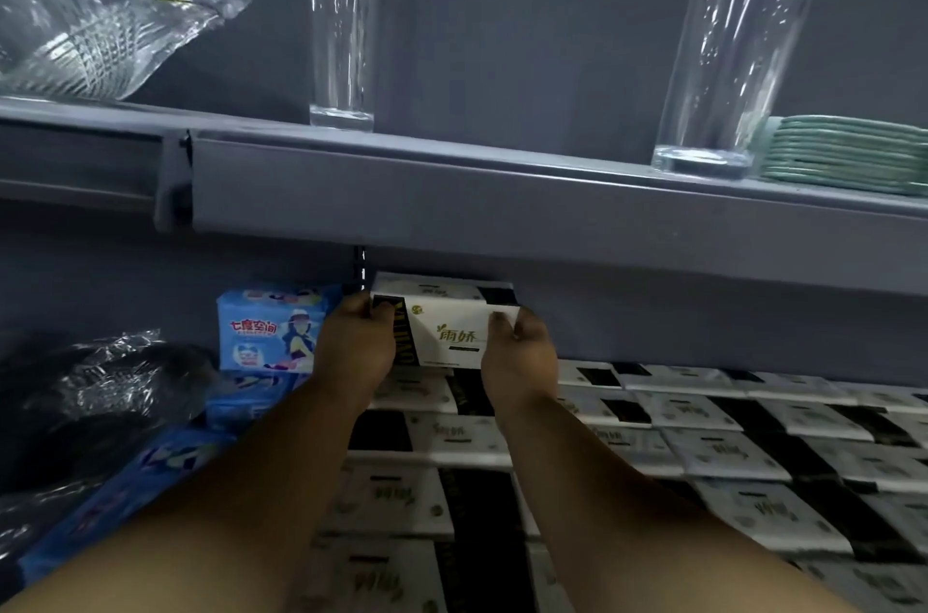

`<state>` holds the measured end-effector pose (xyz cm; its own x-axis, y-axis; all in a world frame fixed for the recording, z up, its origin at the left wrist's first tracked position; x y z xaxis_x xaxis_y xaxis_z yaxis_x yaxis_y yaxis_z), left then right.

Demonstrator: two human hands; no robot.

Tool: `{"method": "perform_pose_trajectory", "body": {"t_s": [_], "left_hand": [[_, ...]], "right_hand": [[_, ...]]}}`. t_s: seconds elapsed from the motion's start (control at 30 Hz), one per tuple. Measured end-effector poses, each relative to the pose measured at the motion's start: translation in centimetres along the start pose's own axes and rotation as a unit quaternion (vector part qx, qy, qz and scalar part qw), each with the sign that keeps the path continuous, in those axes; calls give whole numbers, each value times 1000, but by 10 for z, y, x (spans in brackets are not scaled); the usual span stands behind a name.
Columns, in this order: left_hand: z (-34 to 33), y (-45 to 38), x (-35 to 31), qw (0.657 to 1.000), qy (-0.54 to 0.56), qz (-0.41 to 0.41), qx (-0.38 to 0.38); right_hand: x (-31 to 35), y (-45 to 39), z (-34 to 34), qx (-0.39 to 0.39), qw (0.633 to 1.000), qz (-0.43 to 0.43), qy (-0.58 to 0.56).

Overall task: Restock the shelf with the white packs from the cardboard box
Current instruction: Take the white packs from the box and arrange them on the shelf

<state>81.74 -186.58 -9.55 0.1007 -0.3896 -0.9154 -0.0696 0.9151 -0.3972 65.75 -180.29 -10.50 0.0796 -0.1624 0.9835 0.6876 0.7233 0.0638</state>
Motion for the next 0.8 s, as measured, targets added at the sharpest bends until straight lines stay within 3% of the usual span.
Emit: {"method": "perform_pose_trajectory", "body": {"t_s": [0.8], "left_hand": [[-5,2,0,999,-37,3,9]], "right_hand": [[1,5,-8,9,999,-45,-15]]}}
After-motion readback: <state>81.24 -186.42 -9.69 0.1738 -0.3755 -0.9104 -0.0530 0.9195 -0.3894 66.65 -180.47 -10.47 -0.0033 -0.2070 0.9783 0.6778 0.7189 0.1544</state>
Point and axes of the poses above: each hand's wrist, its own y-axis away from the middle knuckle, its own z-axis out of the back of the hand, x = y × z, the point moved 3 cm from there along -y, towards the middle knuckle, and after that the axes turned 15 degrees about -z, right-handed, at the moved point
